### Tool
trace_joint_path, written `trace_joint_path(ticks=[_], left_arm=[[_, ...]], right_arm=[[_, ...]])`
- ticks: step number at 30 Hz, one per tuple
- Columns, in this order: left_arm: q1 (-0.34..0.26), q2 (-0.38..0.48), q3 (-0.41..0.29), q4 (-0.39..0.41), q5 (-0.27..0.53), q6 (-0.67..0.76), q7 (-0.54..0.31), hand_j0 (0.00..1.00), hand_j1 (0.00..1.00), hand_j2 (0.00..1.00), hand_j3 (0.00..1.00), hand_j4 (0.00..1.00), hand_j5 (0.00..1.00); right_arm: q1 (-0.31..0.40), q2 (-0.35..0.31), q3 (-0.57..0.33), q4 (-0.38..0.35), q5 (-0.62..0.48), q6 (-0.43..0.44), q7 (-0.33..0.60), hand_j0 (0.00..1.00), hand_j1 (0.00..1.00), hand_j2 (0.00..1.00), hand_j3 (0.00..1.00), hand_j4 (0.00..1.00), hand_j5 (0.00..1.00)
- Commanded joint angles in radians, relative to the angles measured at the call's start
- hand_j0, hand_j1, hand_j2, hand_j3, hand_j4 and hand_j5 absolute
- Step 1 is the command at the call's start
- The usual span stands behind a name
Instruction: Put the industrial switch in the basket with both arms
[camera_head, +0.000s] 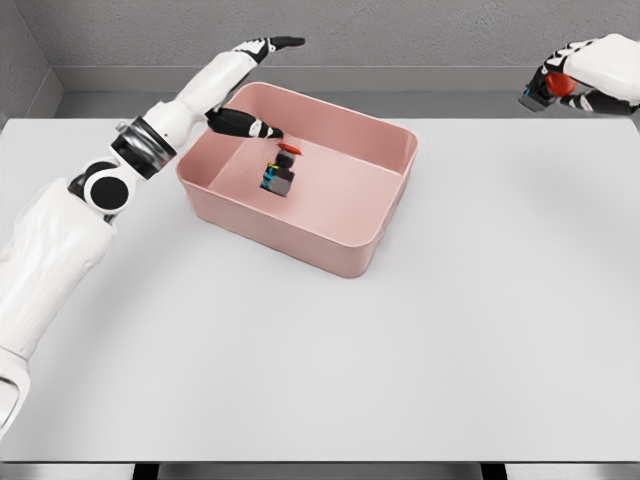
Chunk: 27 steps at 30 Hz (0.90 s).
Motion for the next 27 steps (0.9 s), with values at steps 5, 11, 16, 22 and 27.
trace_joint_path(ticks=[5, 11, 16, 22, 27], left_arm=[[0.014, 0.021, -0.001, -0.021, 0.005, 0.000, 0.001, 1.00, 1.00, 1.00, 1.00, 1.00, 1.00], [0.089, 0.176, 0.073, -0.130, 0.014, 0.000, 0.001, 1.00, 1.00, 1.00, 1.00, 1.00, 1.00], [0.198, 0.298, 0.162, -0.232, 0.016, 0.000, 0.001, 1.00, 1.00, 1.00, 1.00, 1.00, 1.00], [0.295, 0.346, 0.285, -0.283, 0.016, 0.000, 0.001, 1.00, 1.00, 1.00, 1.00, 1.00, 1.00], [0.379, 0.387, 0.325, -0.279, 0.013, 0.000, -0.001, 1.00, 1.00, 1.00, 1.00, 1.00, 1.00]], right_arm=[[0.006, 0.003, 0.009, -0.114, -0.024, 0.003, -0.001, 0.55, 0.55, 0.55, 0.55, 0.55, 0.55], [0.005, 0.048, 0.059, -0.162, -0.039, 0.003, -0.001, 0.55, 0.55, 0.55, 0.55, 0.55, 0.55], [-0.002, 0.089, 0.092, -0.208, -0.039, 0.003, -0.001, 0.55, 0.55, 0.55, 0.55, 0.55, 0.55], [-0.003, 0.140, 0.133, -0.264, -0.038, 0.003, -0.001, 0.56, 0.56, 0.56, 0.56, 0.56, 0.56], [-0.012, 0.184, 0.173, -0.289, -0.038, 0.003, -0.001, 0.56, 0.56, 0.56, 0.56, 0.56, 0.56]])
